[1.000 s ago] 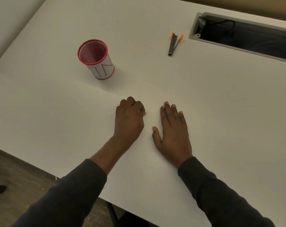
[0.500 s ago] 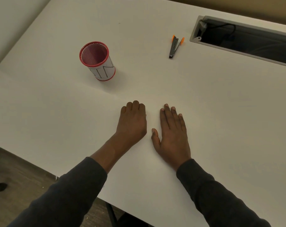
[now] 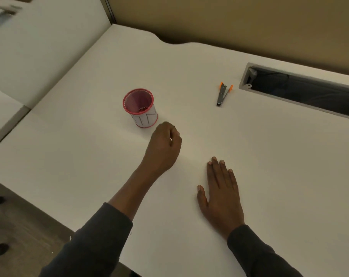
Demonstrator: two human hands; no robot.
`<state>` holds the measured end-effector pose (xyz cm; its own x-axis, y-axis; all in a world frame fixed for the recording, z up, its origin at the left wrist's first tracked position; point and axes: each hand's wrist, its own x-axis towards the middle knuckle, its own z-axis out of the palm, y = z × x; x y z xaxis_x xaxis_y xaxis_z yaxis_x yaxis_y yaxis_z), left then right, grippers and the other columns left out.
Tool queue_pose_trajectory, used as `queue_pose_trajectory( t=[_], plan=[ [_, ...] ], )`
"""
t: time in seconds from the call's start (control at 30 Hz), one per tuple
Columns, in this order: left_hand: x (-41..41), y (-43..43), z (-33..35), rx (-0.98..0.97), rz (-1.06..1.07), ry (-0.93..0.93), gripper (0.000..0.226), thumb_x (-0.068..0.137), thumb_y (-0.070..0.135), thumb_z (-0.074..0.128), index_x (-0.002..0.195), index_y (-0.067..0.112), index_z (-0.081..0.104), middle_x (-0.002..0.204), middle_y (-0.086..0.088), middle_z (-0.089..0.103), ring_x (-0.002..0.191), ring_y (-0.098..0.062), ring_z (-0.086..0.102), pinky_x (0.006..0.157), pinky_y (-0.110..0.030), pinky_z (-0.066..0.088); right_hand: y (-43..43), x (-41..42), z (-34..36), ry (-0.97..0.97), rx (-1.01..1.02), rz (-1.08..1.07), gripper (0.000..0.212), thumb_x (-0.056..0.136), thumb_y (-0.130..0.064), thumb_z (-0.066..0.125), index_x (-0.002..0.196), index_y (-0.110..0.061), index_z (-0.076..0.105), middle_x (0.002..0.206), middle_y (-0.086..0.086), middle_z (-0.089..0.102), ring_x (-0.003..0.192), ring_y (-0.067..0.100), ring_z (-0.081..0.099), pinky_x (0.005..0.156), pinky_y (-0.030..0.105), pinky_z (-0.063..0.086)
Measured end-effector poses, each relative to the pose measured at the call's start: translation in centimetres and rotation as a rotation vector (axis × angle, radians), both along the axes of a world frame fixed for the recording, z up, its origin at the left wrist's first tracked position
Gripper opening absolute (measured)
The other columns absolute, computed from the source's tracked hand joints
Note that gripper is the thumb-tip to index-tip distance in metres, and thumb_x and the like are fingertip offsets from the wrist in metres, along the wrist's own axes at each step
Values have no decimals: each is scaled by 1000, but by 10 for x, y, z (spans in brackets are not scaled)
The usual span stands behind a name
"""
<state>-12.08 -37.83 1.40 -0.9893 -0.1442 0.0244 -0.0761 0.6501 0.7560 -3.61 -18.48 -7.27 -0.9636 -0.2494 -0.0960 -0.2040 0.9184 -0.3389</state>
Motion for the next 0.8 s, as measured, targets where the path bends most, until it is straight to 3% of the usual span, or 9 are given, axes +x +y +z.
queue_pose_trajectory(
  t=[0.1, 0.2, 0.3, 0.47, 0.67, 0.8],
  plan=[
    [-33, -29, 38, -8, 62, 177, 14, 100, 5, 47, 86, 9, 49, 78, 3, 50, 68, -14, 47, 63, -18, 39, -1, -1, 0, 24, -4, -1, 71, 99, -47, 29, 158, -13, 7, 166, 1, -1, 152, 15, -7, 123, 41, 8],
    [-66, -62, 55, -304, 127, 288, 11, 98, 8, 49, 95, 1, 57, 100, -15, 59, 92, -32, 54, 83, -43, 43, -2, -3, -1, 55, -7, -1, 71, 97, -44, 33, 157, -10, 17, 166, 3, 8, 153, 18, 2, 122, 42, 11],
    [-90, -91, 50, -537, 98, 122, 23, 100, 15, 45, 108, -2, 59, 119, -20, 54, 109, -37, 51, 93, -46, 40, -2, -3, -3, 59, 0, -3, 71, 96, -44, 32, 156, -9, 19, 166, 3, 9, 153, 18, 3, 121, 42, 12],
    [-104, -117, 32, -620, -4, -111, 31, 106, 21, 44, 123, -1, 57, 135, -20, 49, 125, -38, 46, 104, -49, 37, -3, -3, -3, 78, 8, 2, 71, 96, -45, 31, 156, -9, 17, 166, 4, 9, 153, 18, 2, 121, 42, 11],
    [-110, -128, 22, -621, -33, -209, 24, 99, 20, 58, 118, 5, 64, 137, -18, 49, 129, -37, 44, 108, -49, 35, -3, -4, -6, 100, -4, 2, 70, 96, -42, 35, 156, -9, 20, 165, 4, 11, 153, 19, 5, 122, 43, 13],
    [-108, -128, 18, -652, -43, -164, 29, 104, 17, 47, 122, 1, 61, 137, -20, 50, 127, -39, 45, 106, -52, 37, -2, -3, -6, 104, -13, 1, 70, 96, -42, 35, 156, -9, 20, 165, 4, 11, 153, 18, 4, 122, 42, 12]
  ],
)
